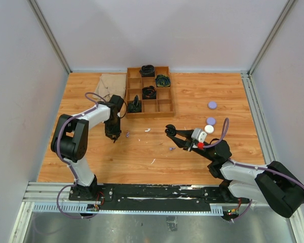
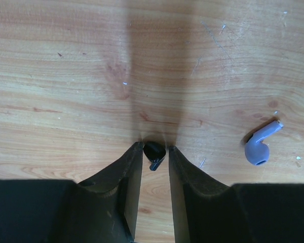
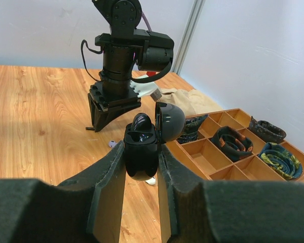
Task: Insert the wireless bluetooth earbuds into the charging case
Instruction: Pick up the earbud from the center of the board.
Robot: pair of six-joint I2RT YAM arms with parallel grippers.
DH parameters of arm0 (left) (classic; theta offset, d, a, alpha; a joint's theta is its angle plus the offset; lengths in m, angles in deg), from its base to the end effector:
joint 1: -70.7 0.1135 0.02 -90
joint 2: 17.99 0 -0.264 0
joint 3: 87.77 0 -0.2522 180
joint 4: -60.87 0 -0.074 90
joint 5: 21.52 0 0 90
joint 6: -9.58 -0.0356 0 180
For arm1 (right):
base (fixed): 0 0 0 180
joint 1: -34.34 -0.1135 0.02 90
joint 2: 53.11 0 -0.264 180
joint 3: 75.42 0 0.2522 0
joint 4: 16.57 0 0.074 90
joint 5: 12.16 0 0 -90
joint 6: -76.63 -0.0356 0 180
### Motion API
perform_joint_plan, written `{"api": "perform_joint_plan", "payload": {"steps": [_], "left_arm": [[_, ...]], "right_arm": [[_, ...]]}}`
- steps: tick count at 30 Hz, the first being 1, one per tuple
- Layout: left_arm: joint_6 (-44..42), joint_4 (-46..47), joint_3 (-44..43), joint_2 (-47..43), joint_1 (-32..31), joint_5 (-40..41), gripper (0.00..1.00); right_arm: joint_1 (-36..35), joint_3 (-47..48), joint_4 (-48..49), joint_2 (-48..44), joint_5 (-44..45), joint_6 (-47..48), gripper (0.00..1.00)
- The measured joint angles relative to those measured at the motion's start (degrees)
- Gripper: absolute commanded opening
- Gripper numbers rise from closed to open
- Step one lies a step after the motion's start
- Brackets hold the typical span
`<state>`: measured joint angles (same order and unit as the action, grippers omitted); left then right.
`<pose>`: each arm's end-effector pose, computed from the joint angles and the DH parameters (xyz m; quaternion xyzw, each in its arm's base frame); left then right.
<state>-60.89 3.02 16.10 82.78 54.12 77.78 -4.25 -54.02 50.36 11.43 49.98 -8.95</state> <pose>0.3015 -0.0838 0.1595 -0.0309 0.9941 0.0567 0.0871 0.1358 0.1297 0.2220 -0.3819 0.4193 0.3645 0.7385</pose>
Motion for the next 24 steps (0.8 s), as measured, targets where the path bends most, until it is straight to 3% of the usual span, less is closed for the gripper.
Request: {"api": "perform_joint_plan", "payload": {"steps": [15, 24], "left_arm": [[0.0, 0.5, 0.7, -0.8, -0.2, -1.3, 0.24], [0.0, 3.8, 1.7, -7.5, -1.5, -5.2, 0.23]], "right_arm": [[0.0, 0.0, 0.0, 0.2, 0.0, 0.1, 0.01], [0.0, 0.0, -0.3, 0.5, 0.0, 0.6, 0.01]]}}
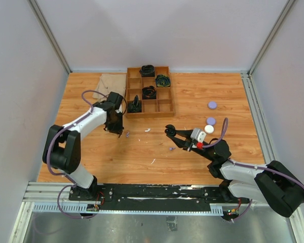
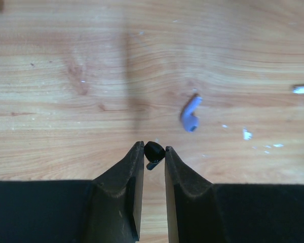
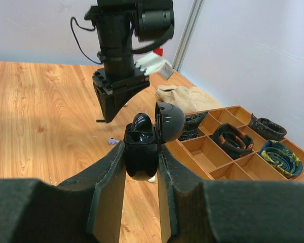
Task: Insert the wireless bluetooth earbuds into the charging case
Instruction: Pick up the earbud from the center of the board, then place the earbud in the charging case.
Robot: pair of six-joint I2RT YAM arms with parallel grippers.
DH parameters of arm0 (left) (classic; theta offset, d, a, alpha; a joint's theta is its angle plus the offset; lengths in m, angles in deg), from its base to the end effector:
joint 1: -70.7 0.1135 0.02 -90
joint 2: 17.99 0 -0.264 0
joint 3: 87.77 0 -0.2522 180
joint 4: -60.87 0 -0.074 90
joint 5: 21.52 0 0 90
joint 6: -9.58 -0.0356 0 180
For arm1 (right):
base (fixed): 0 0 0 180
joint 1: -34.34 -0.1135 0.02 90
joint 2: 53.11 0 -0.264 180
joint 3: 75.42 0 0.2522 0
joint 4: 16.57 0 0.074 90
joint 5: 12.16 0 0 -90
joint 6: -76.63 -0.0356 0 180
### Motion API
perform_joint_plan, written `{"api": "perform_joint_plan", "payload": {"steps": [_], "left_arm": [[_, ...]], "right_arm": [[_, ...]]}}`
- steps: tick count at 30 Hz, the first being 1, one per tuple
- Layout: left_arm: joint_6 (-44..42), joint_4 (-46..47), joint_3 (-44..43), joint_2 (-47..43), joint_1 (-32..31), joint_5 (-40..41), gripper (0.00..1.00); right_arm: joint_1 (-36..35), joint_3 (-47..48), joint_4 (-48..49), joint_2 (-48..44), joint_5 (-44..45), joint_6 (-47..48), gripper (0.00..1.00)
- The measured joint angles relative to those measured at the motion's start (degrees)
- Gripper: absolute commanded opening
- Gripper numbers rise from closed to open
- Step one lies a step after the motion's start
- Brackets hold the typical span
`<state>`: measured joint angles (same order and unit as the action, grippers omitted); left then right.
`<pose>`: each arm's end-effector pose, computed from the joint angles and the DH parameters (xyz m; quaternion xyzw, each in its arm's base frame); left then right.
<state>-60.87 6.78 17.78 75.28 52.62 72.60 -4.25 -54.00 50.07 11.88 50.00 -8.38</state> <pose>0.2916 -0.0925 0.1910 -0.0180 0.9881 -0.0142 0.1520 0.1367 0.1304 0.2203 -0.3850 0.4225 0.3610 0.7368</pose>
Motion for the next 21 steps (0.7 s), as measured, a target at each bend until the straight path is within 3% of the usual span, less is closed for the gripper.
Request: {"api": "perform_joint_plan", "payload": {"steps": [21], "left_arm": [[3.5, 16.7, 4.6, -27.7, -7.4, -10.9, 0.22]], "right_arm": [[0.0, 6.4, -9.9, -3.6, -0.1, 1.1, 0.01]]}}
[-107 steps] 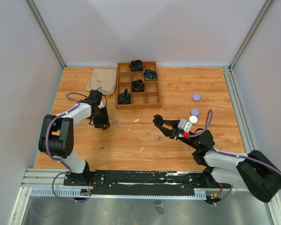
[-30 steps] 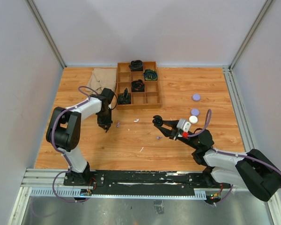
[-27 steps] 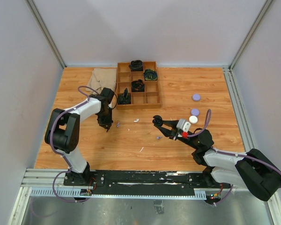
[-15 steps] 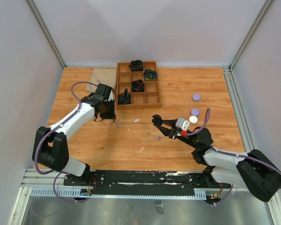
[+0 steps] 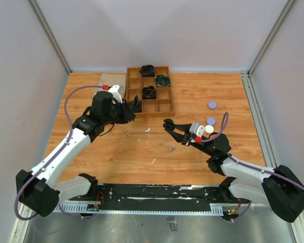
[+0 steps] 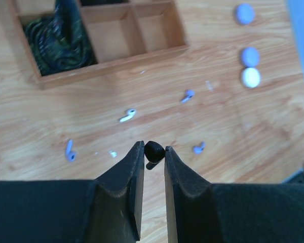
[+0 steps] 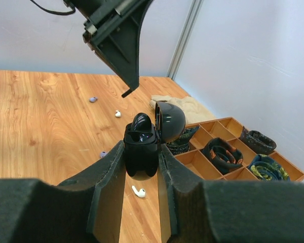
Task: Insert the wireless bluetooth earbuds into the charging case
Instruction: Place the earbud in the charging case.
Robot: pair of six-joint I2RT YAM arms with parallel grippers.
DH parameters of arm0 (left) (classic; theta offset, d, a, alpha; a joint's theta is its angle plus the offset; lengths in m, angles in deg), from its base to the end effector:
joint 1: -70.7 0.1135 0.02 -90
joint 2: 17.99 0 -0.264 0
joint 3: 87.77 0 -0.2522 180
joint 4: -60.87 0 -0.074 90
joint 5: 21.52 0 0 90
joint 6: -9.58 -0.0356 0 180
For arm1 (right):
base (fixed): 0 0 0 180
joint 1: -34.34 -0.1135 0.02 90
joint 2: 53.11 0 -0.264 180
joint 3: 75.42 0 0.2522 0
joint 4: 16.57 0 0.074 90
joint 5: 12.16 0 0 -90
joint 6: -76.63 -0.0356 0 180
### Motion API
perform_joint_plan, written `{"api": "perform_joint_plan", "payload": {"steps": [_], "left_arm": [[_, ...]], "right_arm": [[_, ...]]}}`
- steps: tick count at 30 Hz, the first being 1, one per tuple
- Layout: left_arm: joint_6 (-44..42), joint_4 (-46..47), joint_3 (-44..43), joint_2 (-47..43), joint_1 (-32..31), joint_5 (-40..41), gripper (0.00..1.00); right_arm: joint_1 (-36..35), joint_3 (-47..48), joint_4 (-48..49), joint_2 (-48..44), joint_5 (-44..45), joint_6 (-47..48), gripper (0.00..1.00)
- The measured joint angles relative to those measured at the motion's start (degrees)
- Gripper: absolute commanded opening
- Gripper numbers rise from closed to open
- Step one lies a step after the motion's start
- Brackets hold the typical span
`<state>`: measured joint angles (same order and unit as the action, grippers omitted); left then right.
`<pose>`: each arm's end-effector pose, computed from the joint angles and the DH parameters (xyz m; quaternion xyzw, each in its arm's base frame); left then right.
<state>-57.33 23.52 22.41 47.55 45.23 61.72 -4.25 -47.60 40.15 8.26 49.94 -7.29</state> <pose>0.2274 -0.1129 0.3130 0.0463 0.8768 -0.2429 0.4124 0.1464 0.1382 0.2473 -0.3892 0.4179 0.3542 0.7405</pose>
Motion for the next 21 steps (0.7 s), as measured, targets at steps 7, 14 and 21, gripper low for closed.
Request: {"api": "perform_joint_plan", "payload": {"steps": [7, 14, 21], "left_arm": [[1.9, 9.0, 2.8, -6.4, -3.0, -5.2, 0.22], [3.6, 18.1, 5.1, -9.7, -7.1, -9.2, 0.23], [5.0, 26.2, 6.2, -11.0, -10.9, -11.2, 0.23]], "right_arm": [[0.0, 0.8, -1.7, -0.3, 0.0, -0.1, 0.01], [0.0, 2.8, -2.1, -0.2, -0.1, -0.9, 0.01], [0.0, 4.5, -2.2, -0.2, -0.2, -2.5, 0.01]]}}
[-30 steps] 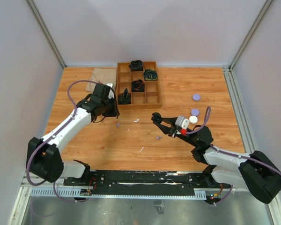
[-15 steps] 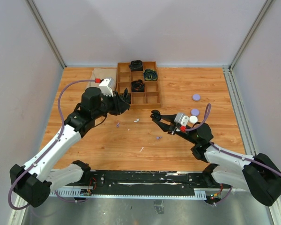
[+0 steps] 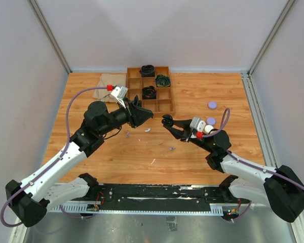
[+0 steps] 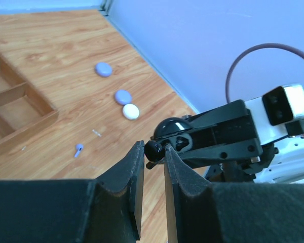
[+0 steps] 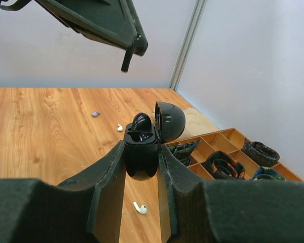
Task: Insert the wireless bluetooth earbuds into the charging case
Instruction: Place the earbud in the charging case.
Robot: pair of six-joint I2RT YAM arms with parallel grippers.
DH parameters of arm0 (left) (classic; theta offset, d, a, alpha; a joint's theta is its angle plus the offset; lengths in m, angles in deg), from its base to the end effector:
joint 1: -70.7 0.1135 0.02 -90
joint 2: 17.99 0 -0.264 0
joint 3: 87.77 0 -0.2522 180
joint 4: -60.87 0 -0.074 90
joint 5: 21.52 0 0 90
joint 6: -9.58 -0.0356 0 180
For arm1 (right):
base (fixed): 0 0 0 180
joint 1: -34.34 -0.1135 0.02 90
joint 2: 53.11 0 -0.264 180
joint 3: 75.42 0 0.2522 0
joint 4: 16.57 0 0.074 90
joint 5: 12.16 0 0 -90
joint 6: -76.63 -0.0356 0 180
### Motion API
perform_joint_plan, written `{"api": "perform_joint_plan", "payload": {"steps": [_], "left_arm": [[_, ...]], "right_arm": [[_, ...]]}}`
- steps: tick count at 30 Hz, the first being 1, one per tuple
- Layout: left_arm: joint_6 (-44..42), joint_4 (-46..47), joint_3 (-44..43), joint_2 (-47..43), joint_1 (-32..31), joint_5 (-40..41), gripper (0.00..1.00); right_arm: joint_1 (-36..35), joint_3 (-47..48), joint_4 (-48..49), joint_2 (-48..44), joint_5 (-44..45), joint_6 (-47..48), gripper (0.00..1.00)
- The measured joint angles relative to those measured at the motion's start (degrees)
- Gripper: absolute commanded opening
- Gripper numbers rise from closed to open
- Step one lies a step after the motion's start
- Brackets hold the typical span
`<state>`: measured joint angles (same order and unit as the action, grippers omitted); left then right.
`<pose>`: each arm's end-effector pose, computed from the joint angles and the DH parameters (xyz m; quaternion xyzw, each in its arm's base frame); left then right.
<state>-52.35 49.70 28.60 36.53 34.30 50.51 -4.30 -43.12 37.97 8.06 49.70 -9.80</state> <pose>0.1734 -0.1415 0.3645 0.1598 0.7011 -0.4609 0.5201 0.1524 0.1433 0.2687 -0.3779 0.4076 0.3708 0.7440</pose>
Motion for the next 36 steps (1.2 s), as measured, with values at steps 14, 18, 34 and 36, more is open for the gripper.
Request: {"api": "perform_joint_plan", "payload": {"steps": [14, 18, 34, 36], "left_arm": [[2.0, 11.1, 0.9, 3.7, -7.9, 0.5, 0.22], [2.0, 12.7, 0.9, 5.2, -9.5, 1.7, 0.22], [1.9, 15.0, 2.2, 6.9, -11.1, 5.6, 0.22], [1.9, 15.2, 2.3, 6.9, -11.2, 5.8, 0.22]], "right_arm": [[-0.2, 0.4, 2.1, 1.3, -0.3, -3.7, 0.01], [-0.2, 0.5, 2.6, 1.3, -0.3, -4.0, 0.01], [-0.2, 0.5, 4.9, 1.4, -0.3, -5.2, 0.01], [-0.2, 0.5, 5.1, 1.4, -0.3, -5.2, 0.01]]}}
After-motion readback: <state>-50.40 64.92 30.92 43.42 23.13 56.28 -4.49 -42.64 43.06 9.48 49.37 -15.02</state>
